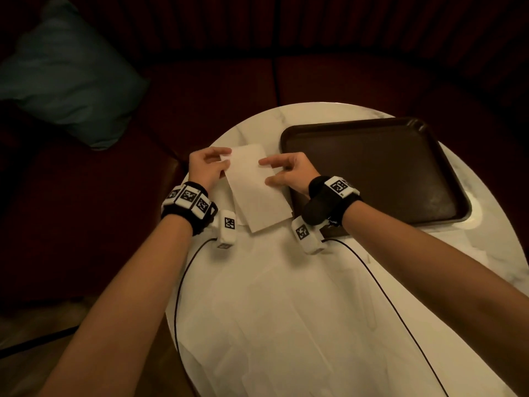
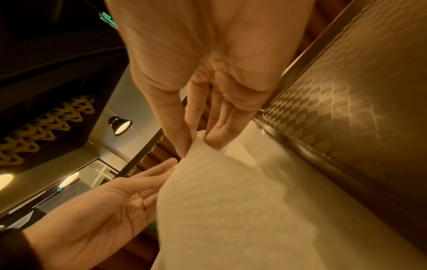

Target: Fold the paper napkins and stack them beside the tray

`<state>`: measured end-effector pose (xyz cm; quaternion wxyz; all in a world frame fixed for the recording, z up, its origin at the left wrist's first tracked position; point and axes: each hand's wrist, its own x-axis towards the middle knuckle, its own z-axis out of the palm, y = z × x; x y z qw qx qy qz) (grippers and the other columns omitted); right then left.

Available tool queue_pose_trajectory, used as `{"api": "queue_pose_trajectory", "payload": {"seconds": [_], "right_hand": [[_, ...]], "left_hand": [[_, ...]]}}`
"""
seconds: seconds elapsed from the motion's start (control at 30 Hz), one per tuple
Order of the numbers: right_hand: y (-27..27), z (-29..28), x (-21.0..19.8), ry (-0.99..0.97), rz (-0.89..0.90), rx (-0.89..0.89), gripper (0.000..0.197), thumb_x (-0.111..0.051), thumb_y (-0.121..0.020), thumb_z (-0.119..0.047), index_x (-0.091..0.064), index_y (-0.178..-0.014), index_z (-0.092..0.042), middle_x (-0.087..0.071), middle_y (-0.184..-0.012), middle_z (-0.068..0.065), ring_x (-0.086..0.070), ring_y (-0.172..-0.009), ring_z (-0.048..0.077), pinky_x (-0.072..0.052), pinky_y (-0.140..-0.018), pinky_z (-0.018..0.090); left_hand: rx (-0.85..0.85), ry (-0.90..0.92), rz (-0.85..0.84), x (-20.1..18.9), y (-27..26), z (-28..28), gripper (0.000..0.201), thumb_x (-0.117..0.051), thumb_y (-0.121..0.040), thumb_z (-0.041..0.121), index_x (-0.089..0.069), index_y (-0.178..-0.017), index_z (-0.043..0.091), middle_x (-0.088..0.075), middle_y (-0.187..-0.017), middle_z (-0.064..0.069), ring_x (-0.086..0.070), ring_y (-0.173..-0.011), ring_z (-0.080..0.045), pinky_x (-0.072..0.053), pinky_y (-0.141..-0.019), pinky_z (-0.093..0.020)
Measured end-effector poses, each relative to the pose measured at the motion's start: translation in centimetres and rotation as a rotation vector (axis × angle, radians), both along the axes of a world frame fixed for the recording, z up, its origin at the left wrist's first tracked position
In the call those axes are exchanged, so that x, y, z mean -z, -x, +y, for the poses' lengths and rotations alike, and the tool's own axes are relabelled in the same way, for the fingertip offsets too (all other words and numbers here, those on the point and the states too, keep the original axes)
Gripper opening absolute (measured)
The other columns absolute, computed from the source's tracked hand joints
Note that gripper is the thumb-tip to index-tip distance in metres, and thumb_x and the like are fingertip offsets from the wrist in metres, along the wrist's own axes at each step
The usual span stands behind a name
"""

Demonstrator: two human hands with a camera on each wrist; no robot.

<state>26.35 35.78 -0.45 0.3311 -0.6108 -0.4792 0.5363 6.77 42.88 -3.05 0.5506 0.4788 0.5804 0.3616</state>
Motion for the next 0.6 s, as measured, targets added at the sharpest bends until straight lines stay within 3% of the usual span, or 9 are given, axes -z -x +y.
{"api": "queue_pose_trajectory", "payload": {"seconds": [0.1, 0.17, 0.27, 0.37, 0.53, 0.6], "right_hand": [[-0.1, 0.6, 0.6, 0.027, -0.020, 0.033, 0.042, -0.071, -0.081, 0.002, -0.066, -0.120, -0.011, -0.059, -0.129, 0.007, -0.065, -0.096, 0.024, -0.053, -0.074, 0.013], [-0.1, 1.0, 1.1, 0.051, -0.012, 0.066, 0.043, -0.072, -0.080, 0.000, -0.066, -0.120, -0.013, -0.061, -0.127, 0.008, -0.066, -0.099, 0.028, -0.055, -0.078, 0.022], [0.0, 1.5, 1.6, 0.075, 0.006, 0.091, 0.046, -0.075, -0.079, -0.004, -0.065, -0.122, -0.017, -0.061, -0.127, 0.008, -0.068, -0.095, 0.026, -0.059, -0.081, 0.036], [0.1, 2.0, 2.0, 0.107, 0.031, 0.090, 0.052, -0.077, -0.077, -0.006, -0.062, -0.125, -0.020, -0.057, -0.130, 0.007, -0.068, -0.096, 0.028, -0.059, -0.080, 0.042], [0.2, 2.6, 3.0, 0.157, -0.130, -0.002, 0.059, -0.078, -0.076, -0.006, -0.058, -0.129, -0.023, -0.049, -0.138, 0.009, -0.064, -0.097, 0.023, -0.058, -0.066, 0.025], [0.4, 2.6, 3.3, 0.155, -0.226, -0.039, 0.062, -0.078, -0.077, -0.008, -0.056, -0.133, -0.023, -0.044, -0.141, 0.007, -0.056, -0.104, 0.018, -0.054, -0.063, 0.018]], "left_hand": [[0.002, 0.025, -0.011, 0.4, -0.3, 1.2, 0.027, -0.050, -0.091, -0.010, -0.069, -0.103, 0.007, -0.066, -0.094, -0.012, -0.068, -0.086, -0.021, -0.059, -0.075, -0.027], [-0.004, 0.022, 0.000, 0.8, -0.6, 1.8, 0.023, -0.051, -0.093, -0.006, -0.070, -0.103, 0.004, -0.067, -0.103, -0.014, -0.069, -0.090, -0.022, -0.058, -0.069, -0.021], [-0.002, 0.051, 0.021, 1.2, -0.8, 2.7, 0.019, -0.061, -0.090, 0.001, -0.070, -0.106, 0.007, -0.067, -0.109, -0.013, -0.069, -0.097, -0.027, -0.060, -0.071, -0.029], [0.020, 0.081, 0.032, 1.1, -0.7, 3.1, 0.034, -0.067, -0.085, -0.001, -0.066, -0.116, 0.013, -0.062, -0.110, -0.003, -0.068, -0.092, -0.020, -0.061, -0.064, -0.032], [0.108, 0.063, 0.102, 2.5, -0.7, 2.9, 0.040, -0.067, -0.084, -0.005, -0.065, -0.120, 0.014, -0.058, -0.124, -0.005, -0.068, -0.089, -0.022, -0.058, -0.055, -0.025], [0.152, 0.000, 0.235, 3.0, -0.7, 2.7, 0.037, -0.071, -0.082, 0.001, -0.068, -0.115, 0.017, -0.055, -0.129, -0.007, -0.065, -0.094, -0.023, -0.060, -0.062, -0.027]]}}
